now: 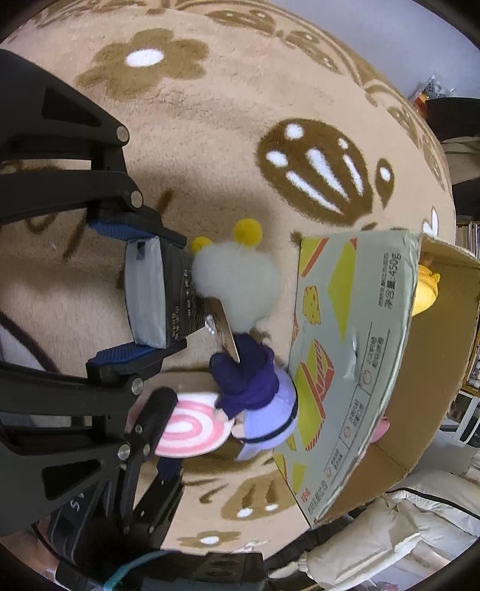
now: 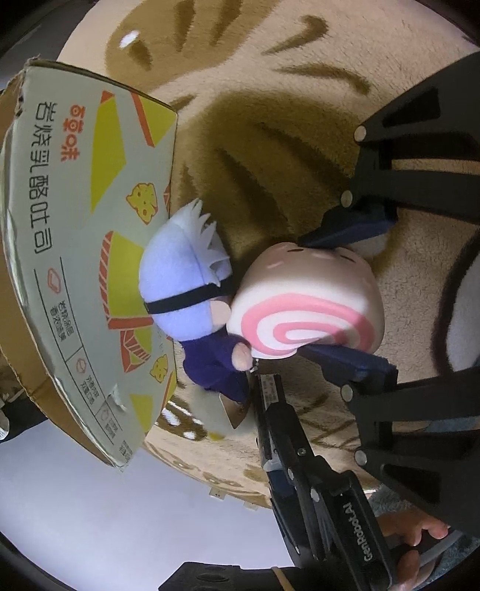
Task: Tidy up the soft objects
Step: 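Grasp the dark tissue pack with the left tool while the right tool grasps the pink swirl cushion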
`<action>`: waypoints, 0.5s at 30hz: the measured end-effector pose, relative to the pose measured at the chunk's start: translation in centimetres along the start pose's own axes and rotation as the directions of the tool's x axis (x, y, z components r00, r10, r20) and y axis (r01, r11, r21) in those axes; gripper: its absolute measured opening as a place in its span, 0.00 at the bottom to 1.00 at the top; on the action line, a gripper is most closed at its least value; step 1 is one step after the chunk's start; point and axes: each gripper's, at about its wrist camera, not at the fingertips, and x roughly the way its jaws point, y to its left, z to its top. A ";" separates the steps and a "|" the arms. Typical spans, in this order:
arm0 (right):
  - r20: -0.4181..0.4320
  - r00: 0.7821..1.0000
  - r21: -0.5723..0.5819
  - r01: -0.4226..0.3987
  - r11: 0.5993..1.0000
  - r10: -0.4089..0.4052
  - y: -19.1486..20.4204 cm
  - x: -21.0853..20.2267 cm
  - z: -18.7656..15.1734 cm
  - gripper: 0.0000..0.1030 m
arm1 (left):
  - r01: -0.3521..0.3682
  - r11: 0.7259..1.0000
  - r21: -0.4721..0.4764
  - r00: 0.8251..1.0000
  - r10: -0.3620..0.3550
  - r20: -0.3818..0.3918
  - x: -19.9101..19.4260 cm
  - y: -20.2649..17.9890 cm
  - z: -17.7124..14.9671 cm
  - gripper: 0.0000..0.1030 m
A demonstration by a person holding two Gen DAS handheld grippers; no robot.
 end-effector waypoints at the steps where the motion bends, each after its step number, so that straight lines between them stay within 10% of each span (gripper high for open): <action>1: 0.005 1.000 0.003 0.001 1.000 -0.001 0.1 -0.1 0.0 0.50 | -0.013 1.000 0.003 1.000 0.013 0.001 0.0 0.1 0.0 0.44; 15: 0.072 0.993 -0.026 0.100 0.995 -0.098 1.2 -1.3 -0.5 0.38 | -0.039 0.999 -0.022 0.995 0.041 0.090 -1.9 0.7 -1.4 0.44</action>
